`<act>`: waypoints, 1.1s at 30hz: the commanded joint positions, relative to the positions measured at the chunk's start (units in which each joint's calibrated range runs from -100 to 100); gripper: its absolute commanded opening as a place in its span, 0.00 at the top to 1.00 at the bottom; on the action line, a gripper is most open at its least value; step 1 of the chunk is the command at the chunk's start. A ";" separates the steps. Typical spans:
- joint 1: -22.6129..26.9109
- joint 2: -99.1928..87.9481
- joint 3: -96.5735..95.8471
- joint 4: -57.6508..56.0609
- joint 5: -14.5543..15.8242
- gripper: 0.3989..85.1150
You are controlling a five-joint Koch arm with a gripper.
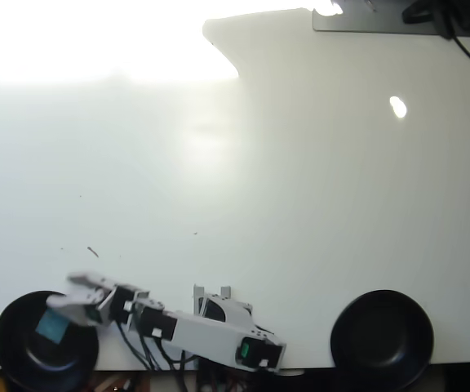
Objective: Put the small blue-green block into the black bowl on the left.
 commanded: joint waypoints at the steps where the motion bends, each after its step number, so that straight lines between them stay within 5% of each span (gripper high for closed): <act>1: -2.78 -3.72 0.42 -1.30 3.61 0.60; 20: -26.18 -20.11 -17.79 -3.73 20.66 0.60; 33: -35.85 -20.11 -31.37 4.95 20.46 0.60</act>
